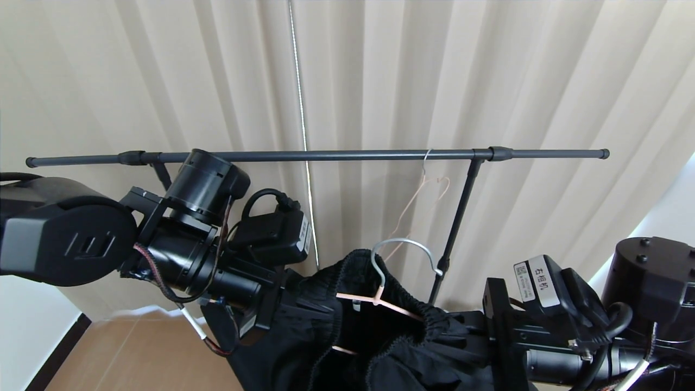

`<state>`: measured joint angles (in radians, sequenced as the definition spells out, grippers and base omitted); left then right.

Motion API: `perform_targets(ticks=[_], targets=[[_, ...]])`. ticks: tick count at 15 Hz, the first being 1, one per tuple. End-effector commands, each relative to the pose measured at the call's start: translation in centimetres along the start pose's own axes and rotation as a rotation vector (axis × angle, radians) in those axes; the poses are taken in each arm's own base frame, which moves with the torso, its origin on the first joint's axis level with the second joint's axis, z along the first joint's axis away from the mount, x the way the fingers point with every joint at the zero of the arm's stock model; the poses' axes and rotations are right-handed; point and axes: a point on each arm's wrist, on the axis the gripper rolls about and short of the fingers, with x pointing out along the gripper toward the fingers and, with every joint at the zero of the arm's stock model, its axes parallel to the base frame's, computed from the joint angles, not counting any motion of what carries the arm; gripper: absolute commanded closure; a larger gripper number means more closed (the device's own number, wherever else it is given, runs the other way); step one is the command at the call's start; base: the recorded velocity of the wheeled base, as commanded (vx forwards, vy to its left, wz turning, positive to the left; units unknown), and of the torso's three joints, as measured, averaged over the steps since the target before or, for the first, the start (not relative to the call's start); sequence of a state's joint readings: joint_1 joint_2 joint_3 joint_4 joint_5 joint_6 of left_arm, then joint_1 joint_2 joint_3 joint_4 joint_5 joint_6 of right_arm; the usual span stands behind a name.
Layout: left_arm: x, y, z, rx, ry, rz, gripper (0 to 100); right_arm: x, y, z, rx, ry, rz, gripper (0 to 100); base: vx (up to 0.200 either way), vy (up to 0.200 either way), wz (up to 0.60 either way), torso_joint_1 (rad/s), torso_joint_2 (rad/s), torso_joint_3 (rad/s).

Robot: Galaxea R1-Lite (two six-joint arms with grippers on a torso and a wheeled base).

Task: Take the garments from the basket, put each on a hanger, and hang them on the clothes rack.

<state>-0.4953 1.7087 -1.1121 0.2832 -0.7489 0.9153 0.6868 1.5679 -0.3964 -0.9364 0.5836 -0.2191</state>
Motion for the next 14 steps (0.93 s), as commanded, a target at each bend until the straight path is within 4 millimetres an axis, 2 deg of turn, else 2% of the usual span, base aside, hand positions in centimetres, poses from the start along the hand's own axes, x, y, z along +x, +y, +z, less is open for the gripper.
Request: perform_targets(ticks=[1,3,9,14], targets=[[-0.2,0.0,0.1,0.001,-0.002,0.008,100,-0.1,0.0,-0.1,0.004,0.004,-0.004,0,0.0,0.0,0.0,0.0,0.0,0.0],[-0.5,0.4,-0.2,-0.033,-0.001,0.026,100,-1.2,-1.0,-0.3,0.018,0.005,-0.06,0,0.0,0.0,0.0,0.0,0.0,0.0],[-2.3,0.8,-0.8,-0.07,-0.001,0.087,100,-3.8,-2.3,0.1,0.013,-0.042,-0.079,0,0.0,0.0,0.0,0.0,0.0,0.0],[-3.6,-0.1,-0.2,-0.112,-0.019,0.114,100,-7.2,-3.8,-2.4,0.095,-0.007,-0.163,0,0.0,0.0,0.0,0.0,0.0,0.0]])
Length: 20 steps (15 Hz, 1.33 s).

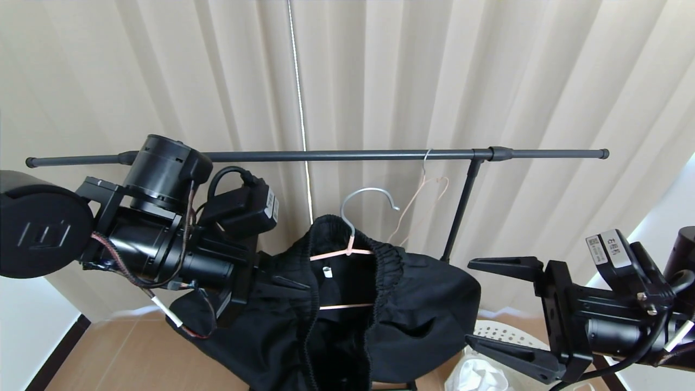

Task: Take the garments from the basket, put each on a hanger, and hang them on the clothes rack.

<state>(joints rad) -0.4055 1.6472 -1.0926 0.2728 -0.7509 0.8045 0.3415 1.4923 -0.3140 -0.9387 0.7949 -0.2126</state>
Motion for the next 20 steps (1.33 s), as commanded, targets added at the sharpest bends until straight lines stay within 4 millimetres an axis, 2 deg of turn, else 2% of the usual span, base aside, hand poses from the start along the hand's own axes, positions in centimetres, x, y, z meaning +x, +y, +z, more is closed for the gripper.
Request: perform_targets(ticks=[1,4,5,7,14,17,19,20], targets=[[-1.0,-0.6,0.6,0.006,-0.017,0.02,100,-1.0,-1.0,-1.1,0.038,0.025,-0.048,0,0.0,0.0,0.0,0.0,0.0,0.0],[-1.4,-1.0,0.7,-0.003,-0.023,0.028,100,-1.2,-1.8,-1.9,0.065,0.046,-0.082,0,0.0,0.0,0.0,0.0,0.0,0.0],[-1.9,-1.3,1.0,0.007,-0.032,0.036,100,-1.1,-2.9,-2.9,0.061,0.077,-0.107,0,0.0,0.0,0.0,0.0,0.0,0.0],[-2.5,-1.7,1.5,0.004,-0.044,0.047,100,-1.0,-3.7,-4.0,0.056,0.111,-0.118,0,0.0,0.0,0.0,0.0,0.0,0.0],[-3.8,-2.6,2.4,0.018,-0.075,0.07,100,0.7,-5.2,-7.7,0.039,0.199,-0.087,0,0.0,0.0,0.0,0.0,0.0,0.0],[-3.9,-3.0,2.6,0.011,-0.08,0.07,100,1.4,-5.8,-8.4,0.032,0.171,-0.098,0,0.0,0.0,0.0,0.0,0.0,0.0],[-4.0,-3.2,2.5,0.01,-0.079,0.067,100,1.4,-5.7,-8.2,0.047,0.153,-0.107,0,0.0,0.0,0.0,0.0,0.0,0.0],[-4.0,-3.2,2.4,0.009,-0.078,0.066,100,1.4,-5.7,-8.2,0.046,0.151,-0.107,100,0.0,0.0,0.0,0.0,0.0,0.0]])
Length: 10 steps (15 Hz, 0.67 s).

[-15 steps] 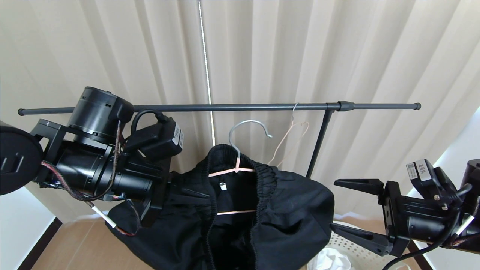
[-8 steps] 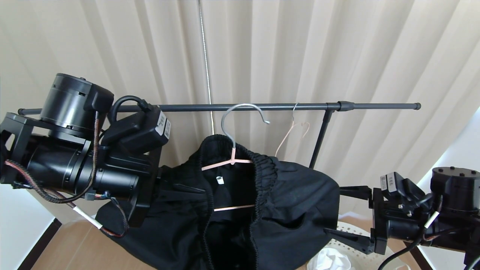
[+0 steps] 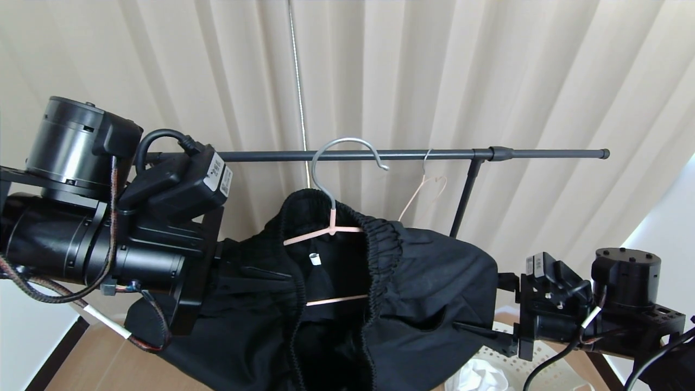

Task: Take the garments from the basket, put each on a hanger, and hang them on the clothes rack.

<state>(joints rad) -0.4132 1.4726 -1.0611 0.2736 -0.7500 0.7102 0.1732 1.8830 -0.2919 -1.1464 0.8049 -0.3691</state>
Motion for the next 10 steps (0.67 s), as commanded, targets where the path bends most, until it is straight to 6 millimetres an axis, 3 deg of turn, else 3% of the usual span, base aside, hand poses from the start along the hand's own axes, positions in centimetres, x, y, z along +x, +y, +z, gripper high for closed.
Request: perform_targets(ticks=[1,10], targets=[[-0.2,-0.3,0.0,0.004,-0.003,0.002,100,0.2,0.0,-0.4,0.018,0.01,0.006,100,0.0,0.0,0.0,0.0,0.0,0.0],[-1.0,-1.2,0.0,0.007,-0.009,0.009,100,-1.2,-1.9,-0.1,0.047,-0.017,-0.084,100,0.0,0.0,0.0,0.0,0.0,0.0]])
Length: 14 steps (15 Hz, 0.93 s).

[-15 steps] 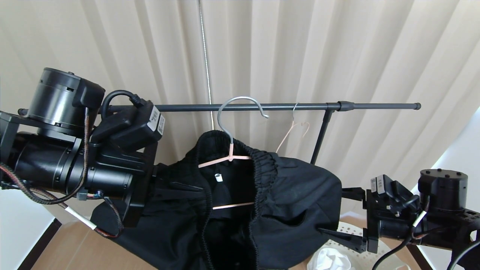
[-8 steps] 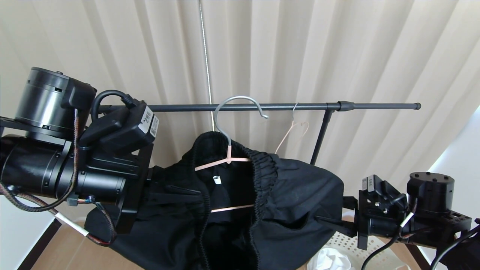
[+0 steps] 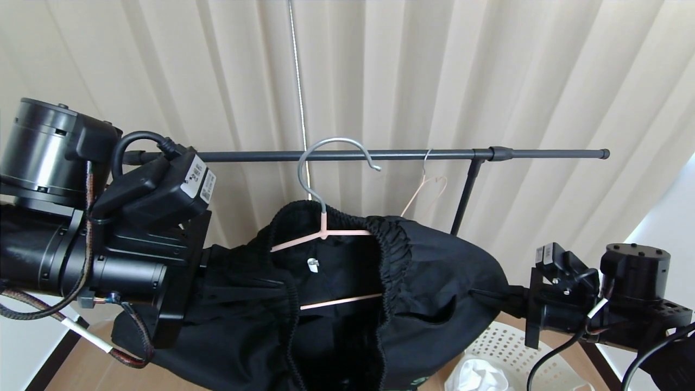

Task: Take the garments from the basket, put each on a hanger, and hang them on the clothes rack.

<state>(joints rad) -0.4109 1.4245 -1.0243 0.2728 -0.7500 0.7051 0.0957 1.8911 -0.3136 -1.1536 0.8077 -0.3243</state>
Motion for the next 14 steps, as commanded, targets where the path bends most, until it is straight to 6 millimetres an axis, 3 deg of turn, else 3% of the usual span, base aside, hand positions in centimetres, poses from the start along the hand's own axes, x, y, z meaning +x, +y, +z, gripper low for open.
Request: perform_targets(ticks=[1,14], targets=[[-0.5,-0.5,0.2,-0.007,-0.009,0.007,100,-0.3,-0.7,0.2,0.02,-0.012,-0.027,100,0.0,0.0,0.0,0.0,0.0,0.0],[-2.1,-2.0,0.3,-0.019,-0.03,0.035,100,-0.1,-3.0,-0.4,0.085,-0.009,-0.089,100,0.0,0.0,0.0,0.0,0.0,0.0]])
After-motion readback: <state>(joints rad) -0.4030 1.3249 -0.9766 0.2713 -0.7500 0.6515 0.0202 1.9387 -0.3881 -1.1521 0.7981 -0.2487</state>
